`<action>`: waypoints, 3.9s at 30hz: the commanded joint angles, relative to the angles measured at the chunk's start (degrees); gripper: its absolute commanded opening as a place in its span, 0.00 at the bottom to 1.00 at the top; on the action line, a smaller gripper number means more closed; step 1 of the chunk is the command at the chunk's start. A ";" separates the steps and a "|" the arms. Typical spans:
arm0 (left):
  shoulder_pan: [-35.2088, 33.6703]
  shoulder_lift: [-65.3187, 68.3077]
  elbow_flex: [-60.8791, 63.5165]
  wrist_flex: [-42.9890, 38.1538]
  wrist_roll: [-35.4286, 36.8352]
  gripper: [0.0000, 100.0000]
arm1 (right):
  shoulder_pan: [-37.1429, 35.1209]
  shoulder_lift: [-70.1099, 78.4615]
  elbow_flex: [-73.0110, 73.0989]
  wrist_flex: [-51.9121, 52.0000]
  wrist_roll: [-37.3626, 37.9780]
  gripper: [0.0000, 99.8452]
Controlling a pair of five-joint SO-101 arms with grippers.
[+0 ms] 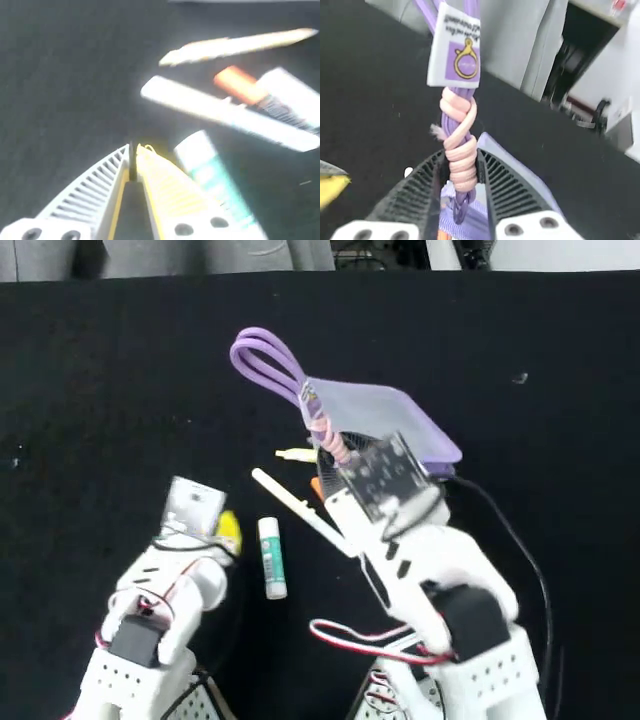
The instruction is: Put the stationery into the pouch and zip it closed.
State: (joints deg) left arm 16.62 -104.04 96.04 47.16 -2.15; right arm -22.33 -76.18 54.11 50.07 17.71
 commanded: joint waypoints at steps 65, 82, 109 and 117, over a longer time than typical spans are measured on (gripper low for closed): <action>9.98 33.67 -24.31 -22.95 15.21 0.24 | -3.60 -0.40 7.78 -9.85 -2.81 0.01; 4.88 35.52 -24.66 -22.95 15.12 0.24 | -3.52 -0.40 7.69 -9.67 -2.55 0.01; 11.12 35.60 -19.12 -32.35 10.64 0.03 | -2.02 -0.92 7.43 -9.23 -2.46 0.01; 0.22 35.52 -18.86 -32.00 10.64 0.03 | 4.66 -0.48 0.13 -2.11 -2.46 0.01</action>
State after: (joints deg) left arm 21.19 -68.70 77.93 16.04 9.10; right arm -20.57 -76.79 60.18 46.02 15.08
